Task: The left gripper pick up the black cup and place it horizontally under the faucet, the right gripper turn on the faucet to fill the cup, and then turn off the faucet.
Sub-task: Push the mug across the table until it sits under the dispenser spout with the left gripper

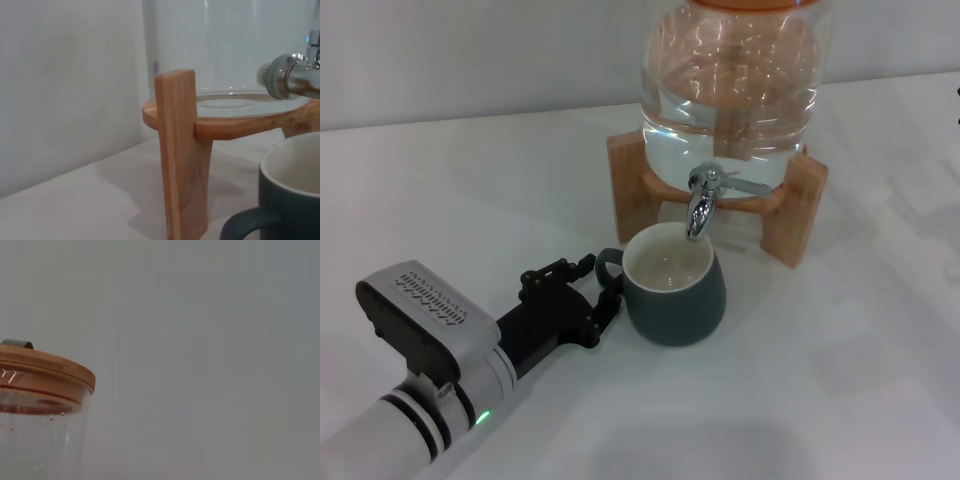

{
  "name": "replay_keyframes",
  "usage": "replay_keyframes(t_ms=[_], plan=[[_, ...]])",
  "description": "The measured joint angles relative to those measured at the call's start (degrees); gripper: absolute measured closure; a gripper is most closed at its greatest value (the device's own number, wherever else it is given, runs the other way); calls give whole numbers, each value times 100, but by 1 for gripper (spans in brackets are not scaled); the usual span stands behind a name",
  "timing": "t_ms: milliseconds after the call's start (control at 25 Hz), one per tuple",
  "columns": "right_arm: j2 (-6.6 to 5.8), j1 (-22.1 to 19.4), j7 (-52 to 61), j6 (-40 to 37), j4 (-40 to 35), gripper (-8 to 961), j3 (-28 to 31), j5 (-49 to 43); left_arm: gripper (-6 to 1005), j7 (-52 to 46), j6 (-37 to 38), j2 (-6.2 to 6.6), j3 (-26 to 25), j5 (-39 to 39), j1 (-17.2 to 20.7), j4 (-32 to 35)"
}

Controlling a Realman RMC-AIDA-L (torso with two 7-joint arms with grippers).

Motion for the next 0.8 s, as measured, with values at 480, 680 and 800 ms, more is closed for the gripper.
replay_keyframes(t_ms=[480,680,800], plan=[[5,38,0,16,0,85,1,0,561,11,1,21,-19,7,-51,11],[7,54,0,24,0,85,1,0,561,160,2,24,-19,8,-56,32],[9,54,0,23,0,85,2,0,561,200,16,30,-22,11,-59,37]])
